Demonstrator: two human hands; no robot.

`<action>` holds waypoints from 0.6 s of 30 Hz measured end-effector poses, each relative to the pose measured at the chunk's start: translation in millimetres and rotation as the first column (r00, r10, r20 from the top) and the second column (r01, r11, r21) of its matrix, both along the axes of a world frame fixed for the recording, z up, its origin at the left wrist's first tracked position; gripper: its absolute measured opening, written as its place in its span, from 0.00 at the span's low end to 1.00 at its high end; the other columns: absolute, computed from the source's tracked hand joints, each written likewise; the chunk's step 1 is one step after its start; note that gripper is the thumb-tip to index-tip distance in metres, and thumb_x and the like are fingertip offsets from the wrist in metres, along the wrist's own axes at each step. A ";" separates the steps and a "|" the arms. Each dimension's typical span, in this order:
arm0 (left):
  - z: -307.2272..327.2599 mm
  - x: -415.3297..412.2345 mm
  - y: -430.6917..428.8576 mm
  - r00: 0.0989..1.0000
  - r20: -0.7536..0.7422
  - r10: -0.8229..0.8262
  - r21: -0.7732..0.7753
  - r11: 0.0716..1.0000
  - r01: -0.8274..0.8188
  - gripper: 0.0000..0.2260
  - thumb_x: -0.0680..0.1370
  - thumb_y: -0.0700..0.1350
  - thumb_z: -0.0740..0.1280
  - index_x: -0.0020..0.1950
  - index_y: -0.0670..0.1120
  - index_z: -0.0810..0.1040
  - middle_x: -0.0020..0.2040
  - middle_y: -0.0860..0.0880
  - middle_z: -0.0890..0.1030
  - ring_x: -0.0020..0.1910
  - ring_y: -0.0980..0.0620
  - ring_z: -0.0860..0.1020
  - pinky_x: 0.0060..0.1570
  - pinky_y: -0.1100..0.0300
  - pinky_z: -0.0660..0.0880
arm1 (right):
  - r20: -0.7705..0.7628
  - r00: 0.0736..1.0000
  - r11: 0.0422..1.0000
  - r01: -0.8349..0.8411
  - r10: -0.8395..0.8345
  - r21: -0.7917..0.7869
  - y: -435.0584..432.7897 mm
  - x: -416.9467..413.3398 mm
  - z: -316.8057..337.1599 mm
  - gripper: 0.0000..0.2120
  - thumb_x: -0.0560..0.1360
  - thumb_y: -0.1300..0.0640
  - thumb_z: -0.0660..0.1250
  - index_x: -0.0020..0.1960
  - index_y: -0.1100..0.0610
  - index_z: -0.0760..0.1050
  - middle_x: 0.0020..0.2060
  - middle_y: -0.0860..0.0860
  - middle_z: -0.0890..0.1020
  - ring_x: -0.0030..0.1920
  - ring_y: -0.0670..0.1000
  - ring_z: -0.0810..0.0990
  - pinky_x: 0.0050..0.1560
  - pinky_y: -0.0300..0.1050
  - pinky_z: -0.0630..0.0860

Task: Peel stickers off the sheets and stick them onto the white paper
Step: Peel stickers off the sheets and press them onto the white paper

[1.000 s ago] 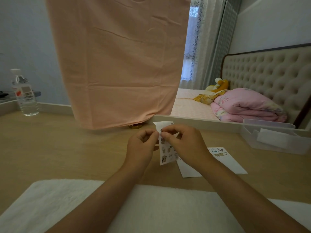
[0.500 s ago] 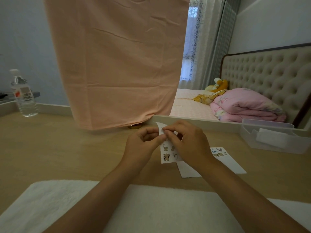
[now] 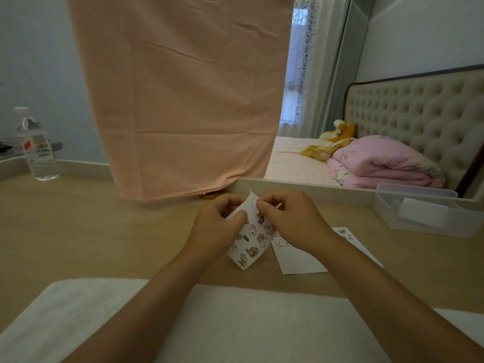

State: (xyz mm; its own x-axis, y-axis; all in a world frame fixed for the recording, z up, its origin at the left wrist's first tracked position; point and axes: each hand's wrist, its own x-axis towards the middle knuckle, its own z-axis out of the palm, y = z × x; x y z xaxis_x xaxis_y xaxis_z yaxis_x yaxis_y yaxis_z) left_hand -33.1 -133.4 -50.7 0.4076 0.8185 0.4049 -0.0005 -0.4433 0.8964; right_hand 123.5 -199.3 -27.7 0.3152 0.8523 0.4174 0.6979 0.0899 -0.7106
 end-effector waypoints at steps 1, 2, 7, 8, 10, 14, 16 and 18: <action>0.1 -0.7 0.5 1.000 -0.016 -0.001 0.011 1.000 0.001 0.12 0.77 0.36 0.67 0.50 0.53 0.83 0.40 0.60 0.84 0.38 0.62 0.82 0.33 0.70 0.75 | -0.018 1.000 1.000 -0.012 0.012 -0.013 -0.2 1.1 1.2 0.08 0.79 0.53 0.68 0.45 0.50 0.85 0.37 0.43 0.84 0.33 0.40 0.81 0.38 0.44 0.80; 0.1 -1.4 0.9 0.999 -0.035 -0.001 0.028 1.000 0.002 0.12 0.77 0.37 0.67 0.50 0.53 0.83 0.41 0.59 0.84 0.39 0.61 0.82 0.33 0.69 0.75 | -0.025 0.999 0.999 -0.021 0.020 -0.026 -0.8 1.8 2.4 0.08 0.79 0.54 0.68 0.45 0.50 0.85 0.36 0.43 0.84 0.32 0.39 0.81 0.35 0.41 0.79; 0.1 -3.7 4.3 0.992 -0.128 0.012 0.121 0.993 0.003 0.12 0.76 0.38 0.67 0.51 0.55 0.84 0.43 0.56 0.84 0.39 0.59 0.83 0.36 0.63 0.80 | -0.060 0.997 0.995 -0.060 0.055 -0.079 -3.1 5.1 4.1 0.09 0.80 0.56 0.68 0.43 0.52 0.83 0.35 0.46 0.84 0.30 0.45 0.82 0.32 0.36 0.74; 0.3 -4.2 5.3 0.987 -0.156 0.022 0.150 0.989 0.001 0.12 0.76 0.39 0.67 0.51 0.56 0.84 0.42 0.57 0.84 0.39 0.59 0.83 0.36 0.61 0.81 | -0.062 0.996 0.994 -0.066 0.060 -0.093 -2.8 5.9 3.9 0.09 0.80 0.56 0.68 0.43 0.53 0.83 0.35 0.47 0.85 0.31 0.47 0.83 0.33 0.38 0.76; 0.8 -5.1 7.8 0.976 -0.212 0.052 0.214 0.977 -0.005 0.13 0.76 0.40 0.67 0.52 0.57 0.84 0.42 0.58 0.84 0.39 0.60 0.82 0.36 0.57 0.82 | -0.043 0.997 0.990 -0.069 0.064 -0.123 -2.6 7.2 3.6 0.09 0.80 0.56 0.67 0.43 0.54 0.83 0.38 0.49 0.86 0.33 0.49 0.85 0.35 0.45 0.80; 1.0 -5.0 10.4 0.957 -0.265 0.115 0.335 0.942 -0.021 0.12 0.76 0.42 0.67 0.53 0.58 0.84 0.42 0.61 0.84 0.40 0.60 0.80 0.38 0.55 0.80 | 0.089 0.995 0.993 -0.035 0.045 -0.117 -1.1 8.1 0.2 0.08 0.80 0.52 0.66 0.46 0.49 0.83 0.41 0.45 0.85 0.36 0.45 0.85 0.45 0.54 0.83; 0.0 -2.5 10.0 0.969 -0.230 0.088 0.299 0.954 -0.016 0.12 0.76 0.42 0.67 0.53 0.58 0.84 0.43 0.61 0.84 0.40 0.60 0.81 0.37 0.57 0.80 | 0.169 0.985 0.995 -0.003 0.021 -0.103 -0.5 7.0 -2.3 0.06 0.80 0.49 0.66 0.50 0.46 0.83 0.43 0.42 0.85 0.39 0.43 0.83 0.46 0.51 0.82; -1.5 1.4 9.6 0.983 -0.178 0.053 0.214 0.977 -0.014 0.12 0.76 0.41 0.67 0.51 0.57 0.84 0.43 0.60 0.84 0.39 0.60 0.81 0.35 0.61 0.79 | 0.266 0.964 0.996 0.030 -0.007 -0.080 -0.8 6.8 -3.8 0.07 0.80 0.46 0.66 0.53 0.44 0.83 0.45 0.40 0.84 0.42 0.41 0.81 0.47 0.48 0.81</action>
